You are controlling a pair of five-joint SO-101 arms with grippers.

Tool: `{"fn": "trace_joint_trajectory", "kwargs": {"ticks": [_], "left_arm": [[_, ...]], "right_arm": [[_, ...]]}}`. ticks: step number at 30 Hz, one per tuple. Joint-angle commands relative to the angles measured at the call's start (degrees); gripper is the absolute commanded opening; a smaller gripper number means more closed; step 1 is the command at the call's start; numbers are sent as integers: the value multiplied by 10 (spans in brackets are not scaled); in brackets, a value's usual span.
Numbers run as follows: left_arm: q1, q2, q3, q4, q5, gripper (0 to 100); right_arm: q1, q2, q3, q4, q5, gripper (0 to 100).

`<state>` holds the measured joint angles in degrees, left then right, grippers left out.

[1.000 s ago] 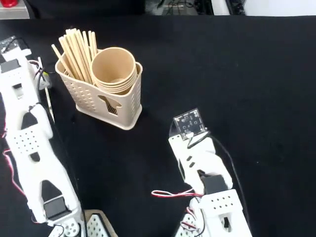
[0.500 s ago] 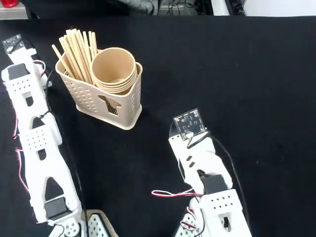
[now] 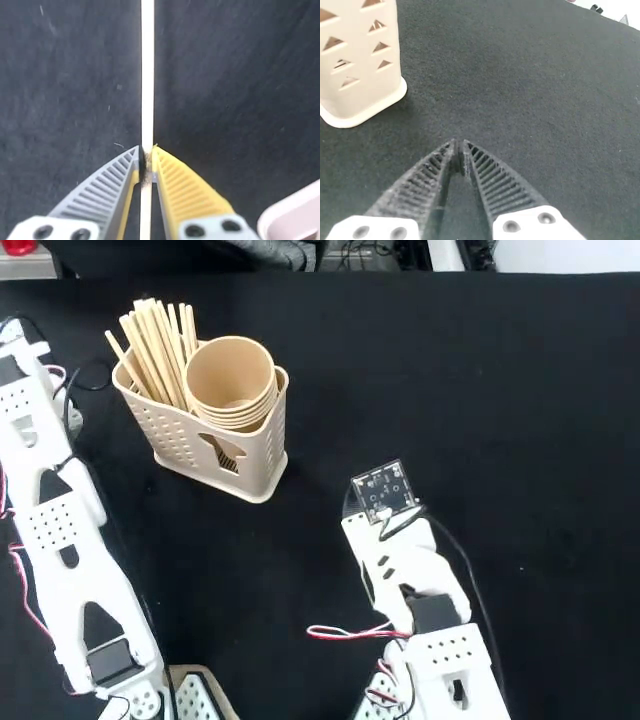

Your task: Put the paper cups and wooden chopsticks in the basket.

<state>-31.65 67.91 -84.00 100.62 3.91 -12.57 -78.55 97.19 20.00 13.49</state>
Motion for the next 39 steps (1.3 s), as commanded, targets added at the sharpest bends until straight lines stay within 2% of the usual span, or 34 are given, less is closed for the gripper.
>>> {"fn": "trace_joint_trajectory", "kwargs": {"ticks": [1,15,21,26,31,35,39], "left_arm": [[-6,-107,96,4,-5,28],[-5,-477,347,0,-4,29],[-2,-642,532,-90,-7,29],[7,-857,817,-271,-7,29],[16,-1102,1075,-542,-4,28],[45,-1276,1195,-733,-7,28],[87,-1400,1229,-880,-7,28]], "right_arm": [[3,-4,0,-4,6,15],[4,-2,0,-4,6,15],[4,-2,0,-4,6,15],[4,-2,0,-4,6,15],[4,-2,0,-4,6,15],[4,-2,0,-4,6,15],[4,-2,0,-4,6,15]]}}
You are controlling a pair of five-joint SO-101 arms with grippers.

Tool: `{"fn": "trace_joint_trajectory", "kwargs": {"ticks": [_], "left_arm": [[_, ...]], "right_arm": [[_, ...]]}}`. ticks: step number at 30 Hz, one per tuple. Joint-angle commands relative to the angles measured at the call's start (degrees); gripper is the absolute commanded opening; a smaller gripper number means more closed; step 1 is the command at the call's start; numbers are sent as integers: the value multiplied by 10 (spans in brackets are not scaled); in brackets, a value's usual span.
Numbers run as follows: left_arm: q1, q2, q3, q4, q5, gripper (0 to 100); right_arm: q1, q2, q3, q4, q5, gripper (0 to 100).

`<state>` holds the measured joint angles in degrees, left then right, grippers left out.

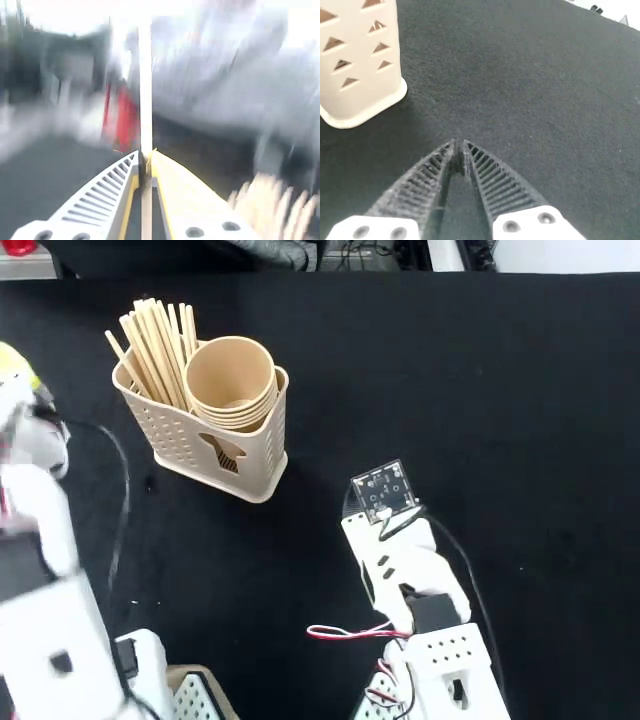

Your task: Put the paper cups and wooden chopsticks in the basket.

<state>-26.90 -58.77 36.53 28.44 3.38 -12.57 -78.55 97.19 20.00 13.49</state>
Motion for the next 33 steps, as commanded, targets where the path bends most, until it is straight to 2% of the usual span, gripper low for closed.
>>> {"fn": "trace_joint_trajectory", "kwargs": {"ticks": [1,3,6,13,19,24,33], "left_arm": [[54,-149,22,-189,-2,28],[84,-167,8,-229,-2,28],[133,-166,-14,-230,2,28],[224,-58,29,-236,0,27],[235,77,32,-299,4,28],[235,163,29,-301,4,28],[235,178,64,-283,4,28]], "right_arm": [[4,-2,0,-4,6,15],[4,-2,0,-4,6,15],[4,-2,0,-4,6,15],[4,-2,0,-4,6,15],[4,-3,0,-4,6,15],[4,-5,0,-4,6,15],[3,-5,0,-4,6,15]]}}
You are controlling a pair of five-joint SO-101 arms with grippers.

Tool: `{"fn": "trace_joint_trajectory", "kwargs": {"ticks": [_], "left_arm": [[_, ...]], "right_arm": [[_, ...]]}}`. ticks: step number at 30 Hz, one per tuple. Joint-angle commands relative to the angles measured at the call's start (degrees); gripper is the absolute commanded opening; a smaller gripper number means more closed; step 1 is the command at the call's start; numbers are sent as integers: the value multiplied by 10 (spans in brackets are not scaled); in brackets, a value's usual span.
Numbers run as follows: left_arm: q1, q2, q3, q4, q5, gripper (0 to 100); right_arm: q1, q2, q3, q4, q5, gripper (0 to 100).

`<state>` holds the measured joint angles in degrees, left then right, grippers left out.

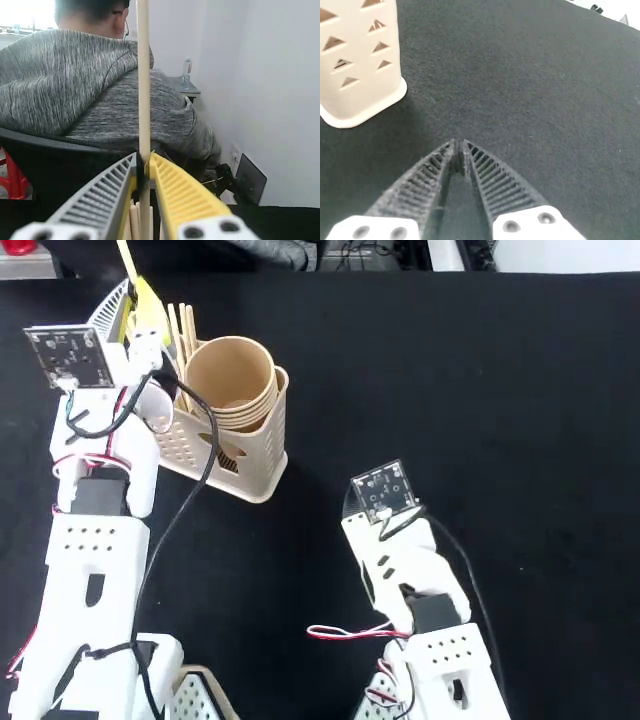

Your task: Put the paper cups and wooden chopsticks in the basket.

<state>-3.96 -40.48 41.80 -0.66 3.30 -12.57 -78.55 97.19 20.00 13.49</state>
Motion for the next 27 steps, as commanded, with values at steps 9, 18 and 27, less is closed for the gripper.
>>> {"fn": "trace_joint_trajectory", "kwargs": {"ticks": [9,18,27], "left_arm": [[-6,-5,-36,183,98,194],[-125,18,-322,486,133,195],[-182,260,-548,631,146,195]], "right_arm": [[4,-3,0,-4,6,15],[4,-3,0,-4,6,15],[4,-3,0,-4,6,15]]}}
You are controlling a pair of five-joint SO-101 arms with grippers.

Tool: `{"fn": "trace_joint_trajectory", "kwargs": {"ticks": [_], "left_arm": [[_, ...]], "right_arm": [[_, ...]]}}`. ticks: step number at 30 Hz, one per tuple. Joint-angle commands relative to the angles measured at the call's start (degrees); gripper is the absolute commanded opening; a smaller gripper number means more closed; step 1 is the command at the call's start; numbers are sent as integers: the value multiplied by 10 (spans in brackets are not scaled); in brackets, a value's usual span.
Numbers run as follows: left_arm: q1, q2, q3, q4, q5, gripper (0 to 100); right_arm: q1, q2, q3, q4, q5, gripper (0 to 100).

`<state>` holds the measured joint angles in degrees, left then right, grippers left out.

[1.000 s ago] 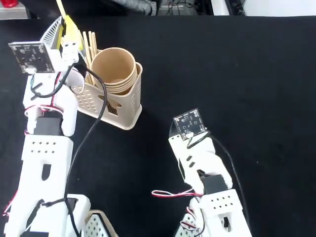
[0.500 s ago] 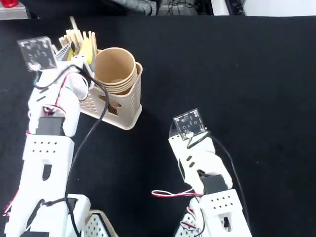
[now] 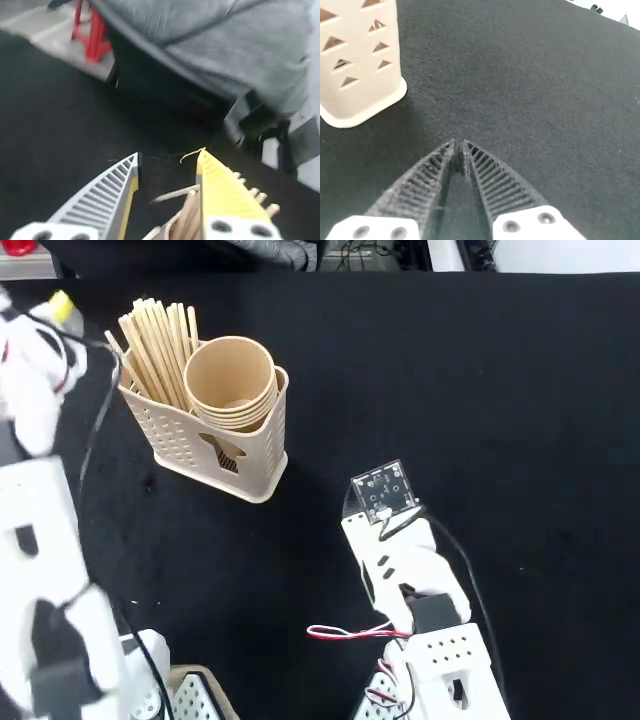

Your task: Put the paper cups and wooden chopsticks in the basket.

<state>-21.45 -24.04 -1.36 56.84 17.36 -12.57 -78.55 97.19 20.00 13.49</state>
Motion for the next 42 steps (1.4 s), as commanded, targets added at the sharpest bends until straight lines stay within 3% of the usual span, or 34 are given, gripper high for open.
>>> {"fn": "trace_joint_trajectory", "kwargs": {"ticks": [1,6,14,21,25,32,38,42], "left_arm": [[-9,123,-141,75,5,195],[-36,225,-198,158,9,195],[-44,282,-112,185,0,195],[5,281,-5,178,-36,195],[36,273,41,128,-34,194],[36,137,174,57,-36,105],[31,-68,323,25,-36,102],[-38,-236,410,29,-36,102]], "right_arm": [[4,-3,0,-4,6,15],[4,-3,0,-4,6,15],[4,-4,0,-4,6,15],[3,-6,0,-4,6,15],[3,-6,0,-4,6,15],[4,-6,0,-4,6,15],[4,-6,0,-4,6,15],[11,-4,-28,19,24,15]]}}
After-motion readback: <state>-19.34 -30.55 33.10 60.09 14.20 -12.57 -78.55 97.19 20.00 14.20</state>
